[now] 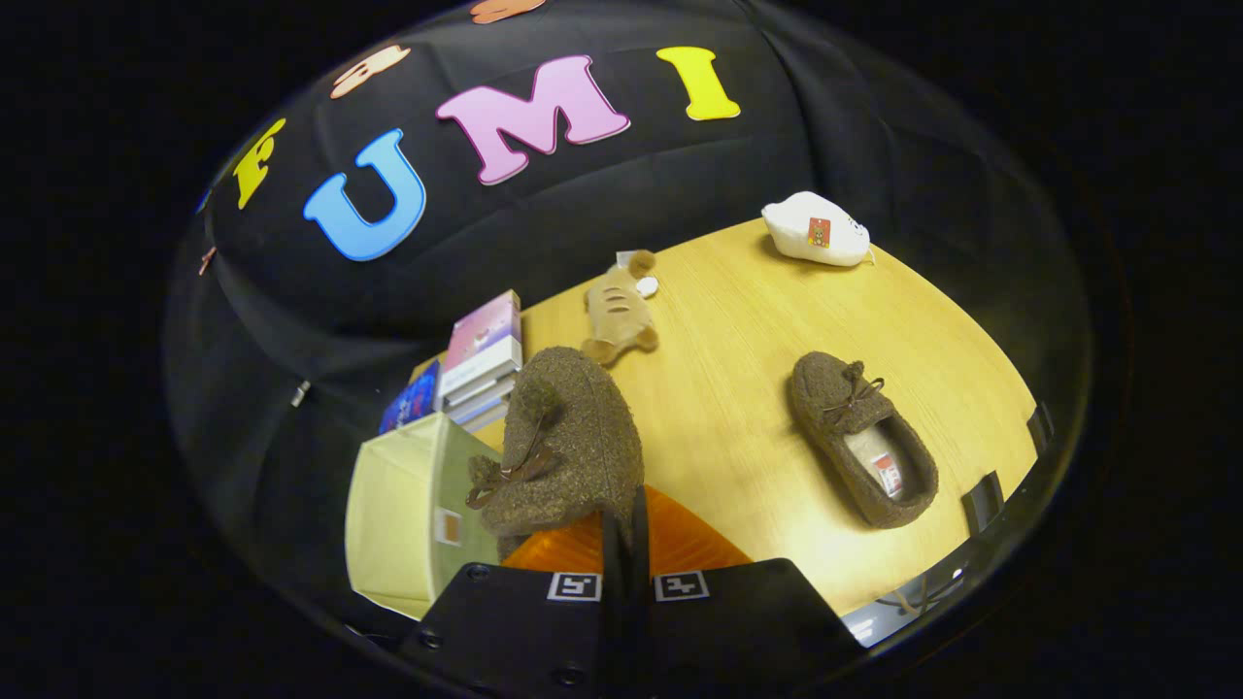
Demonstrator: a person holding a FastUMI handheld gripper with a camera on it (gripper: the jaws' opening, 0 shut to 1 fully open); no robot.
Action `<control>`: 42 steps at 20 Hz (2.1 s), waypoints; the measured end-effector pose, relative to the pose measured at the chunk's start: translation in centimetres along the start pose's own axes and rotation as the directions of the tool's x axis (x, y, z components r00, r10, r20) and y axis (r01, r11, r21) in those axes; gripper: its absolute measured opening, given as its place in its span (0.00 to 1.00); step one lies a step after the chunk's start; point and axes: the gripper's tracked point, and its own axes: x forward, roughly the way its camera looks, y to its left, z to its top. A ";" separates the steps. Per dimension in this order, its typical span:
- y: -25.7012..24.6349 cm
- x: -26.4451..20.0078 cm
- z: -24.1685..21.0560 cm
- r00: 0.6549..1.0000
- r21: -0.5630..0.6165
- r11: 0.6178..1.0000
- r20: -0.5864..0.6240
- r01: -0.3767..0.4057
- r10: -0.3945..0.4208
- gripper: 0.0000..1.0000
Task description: Open the storage box then place both shoes into the box .Put the left shoe in first, then the right shoe, with the right side of both shoes facing outward in a uniform manner.
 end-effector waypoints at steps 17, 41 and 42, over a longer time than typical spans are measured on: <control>21.6 5.3 -8.6 0.972 0.074 0.989 -0.189 -0.128 0.140 0.05; 19.9 0.8 -11.1 0.940 -0.347 0.887 -0.264 -0.303 0.217 0.99; 18.7 0.0 -10.2 0.943 -0.369 0.878 -0.248 -0.304 0.222 0.99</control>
